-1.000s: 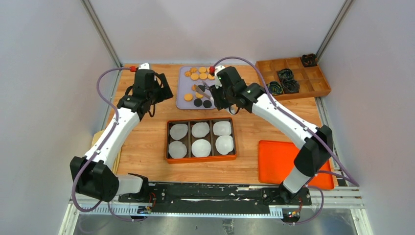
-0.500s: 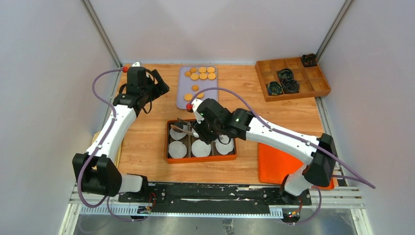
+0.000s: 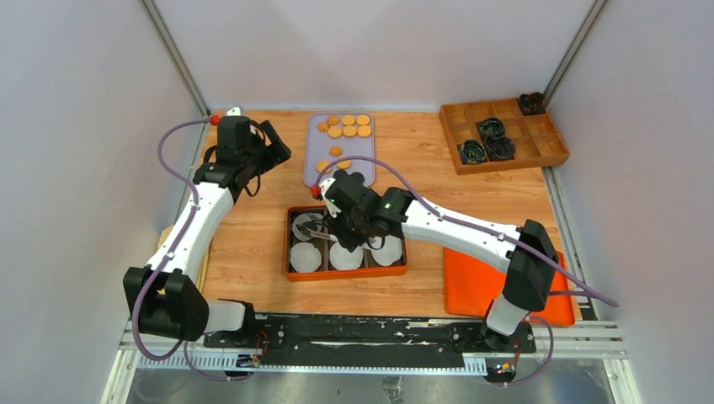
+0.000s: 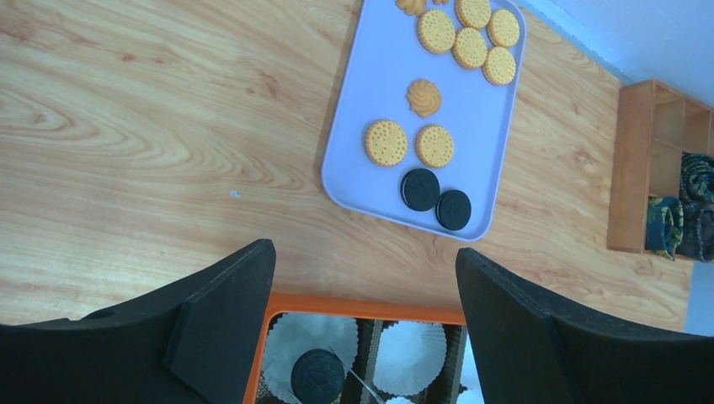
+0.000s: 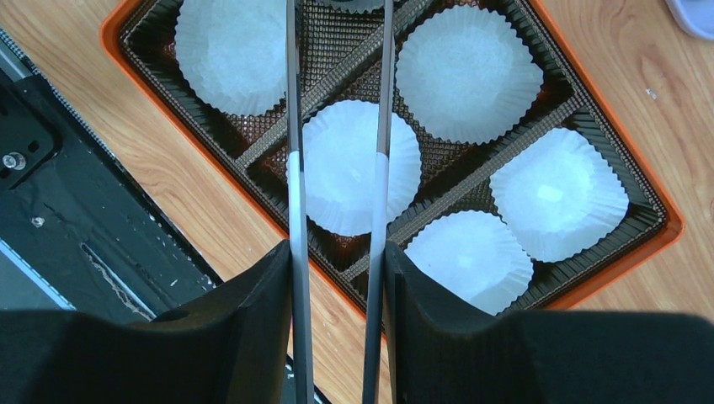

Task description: Pack the cookies

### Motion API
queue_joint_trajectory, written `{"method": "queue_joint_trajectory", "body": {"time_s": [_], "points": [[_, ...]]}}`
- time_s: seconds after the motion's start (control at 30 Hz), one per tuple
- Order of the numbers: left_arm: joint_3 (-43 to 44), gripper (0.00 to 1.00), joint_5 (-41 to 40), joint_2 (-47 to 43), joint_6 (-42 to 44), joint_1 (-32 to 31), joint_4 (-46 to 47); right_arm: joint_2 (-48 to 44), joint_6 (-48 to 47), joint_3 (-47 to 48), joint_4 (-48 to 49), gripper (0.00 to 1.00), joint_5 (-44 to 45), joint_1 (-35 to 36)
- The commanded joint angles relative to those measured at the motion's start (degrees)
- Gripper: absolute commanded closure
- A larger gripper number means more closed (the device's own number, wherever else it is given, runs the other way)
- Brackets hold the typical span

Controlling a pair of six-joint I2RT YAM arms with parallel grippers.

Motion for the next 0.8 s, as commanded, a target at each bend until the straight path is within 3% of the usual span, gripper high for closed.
{"method": "queue_joint_trajectory", "body": {"time_s": [0.0, 0.2, 0.77], "points": [[-0.75, 0.14, 0.70, -0.81, 1.16, 0.13, 0.90, 1.76, 0.27, 4.19, 0.23, 0.88, 1.18, 0.62], [-1.02, 0.14, 2.27, -0.90, 2.05, 0.15, 2.03, 3.16, 0.41, 5.49, 0.23, 0.65, 3.29, 0.62], [-1.36, 0.12, 7.32, -1.15, 3.76, 0.17, 4.23, 4.11, 0.37, 6.75, -0.15, 0.52, 3.14, 0.58]]}}
